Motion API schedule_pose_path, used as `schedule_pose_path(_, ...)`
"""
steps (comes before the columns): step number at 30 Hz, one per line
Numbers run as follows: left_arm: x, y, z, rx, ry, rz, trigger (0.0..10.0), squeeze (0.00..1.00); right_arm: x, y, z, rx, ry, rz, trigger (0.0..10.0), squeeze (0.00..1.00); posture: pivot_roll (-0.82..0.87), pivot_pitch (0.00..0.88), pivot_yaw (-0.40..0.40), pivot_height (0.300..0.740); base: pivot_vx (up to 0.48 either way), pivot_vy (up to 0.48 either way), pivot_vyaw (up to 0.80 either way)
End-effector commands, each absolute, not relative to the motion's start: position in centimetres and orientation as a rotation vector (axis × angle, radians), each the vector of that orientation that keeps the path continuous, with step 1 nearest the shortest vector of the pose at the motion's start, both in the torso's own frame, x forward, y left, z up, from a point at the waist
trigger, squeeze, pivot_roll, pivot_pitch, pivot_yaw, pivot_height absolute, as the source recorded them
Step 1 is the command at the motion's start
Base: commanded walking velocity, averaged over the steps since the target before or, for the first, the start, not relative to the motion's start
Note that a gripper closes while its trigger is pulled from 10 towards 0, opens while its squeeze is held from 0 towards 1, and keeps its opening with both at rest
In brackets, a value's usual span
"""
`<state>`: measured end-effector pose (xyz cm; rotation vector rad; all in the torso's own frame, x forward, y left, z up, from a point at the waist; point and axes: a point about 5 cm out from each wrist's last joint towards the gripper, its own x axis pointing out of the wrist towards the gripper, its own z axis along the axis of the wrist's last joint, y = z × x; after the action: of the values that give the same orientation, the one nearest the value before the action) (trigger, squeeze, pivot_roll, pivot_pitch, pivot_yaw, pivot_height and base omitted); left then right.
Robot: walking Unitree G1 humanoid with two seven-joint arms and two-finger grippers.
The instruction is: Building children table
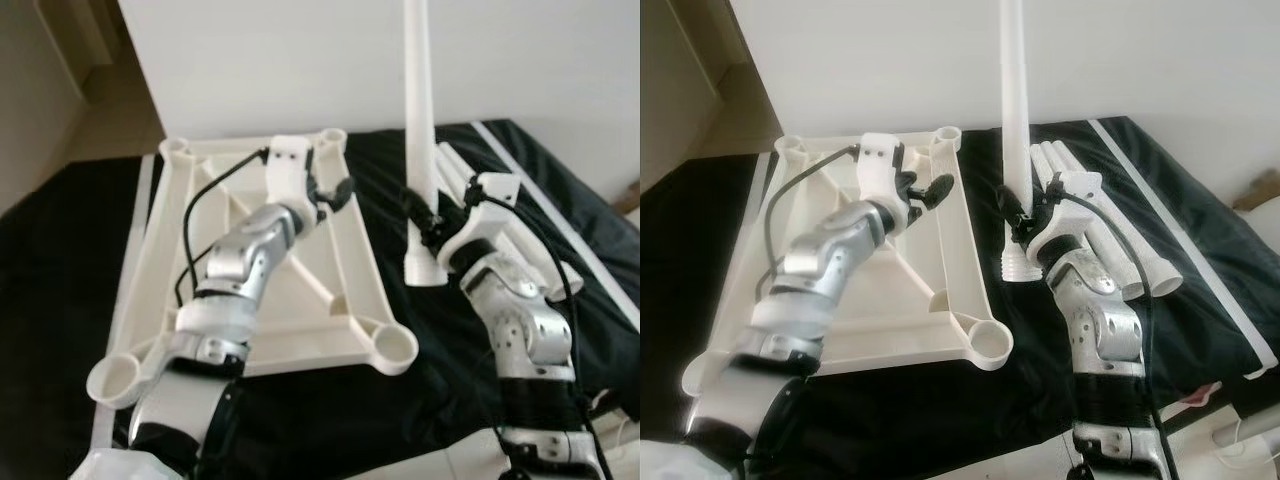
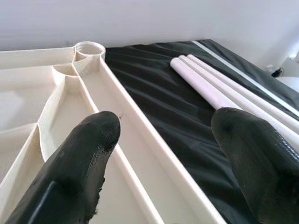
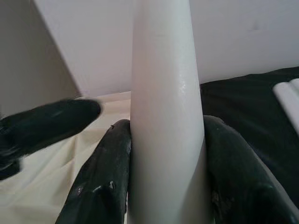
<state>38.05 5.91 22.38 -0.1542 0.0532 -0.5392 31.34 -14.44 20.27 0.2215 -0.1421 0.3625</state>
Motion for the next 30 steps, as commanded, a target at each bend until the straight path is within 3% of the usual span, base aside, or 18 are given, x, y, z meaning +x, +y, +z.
schedule_pose_path(1, 38.7, 5.3, 24.0, -0.107, -0.012, -0.564, 10.0, 0.0, 30.3, -12.9, 20.1, 0.229, -0.166, 0.457, 10.0, 0.0, -0.06, 0.0, 0.009, 0.74, 0.0, 0.0, 0.0)
schedule_pose_path(9, 38.4, 2.9, 25.3, -0.077, -0.016, -0.732, 10.0, 0.0, 29.6, -10.8, 20.1, 0.282, -0.187, 0.564, 10.0, 0.0, -0.05, 0.0, 0.018, 0.74, 0.0, 0.0, 0.0)
schedule_pose_path(30, 36.2, -0.3, 28.3, -0.11, -0.127, -1.024, 10.0, 0.0, 29.5, -9.2, 19.5, 0.325, -0.151, 0.613, 10.0, 0.0, -0.04, 0.001, 0.015, 0.74, 0.0, 0.0, 0.0)
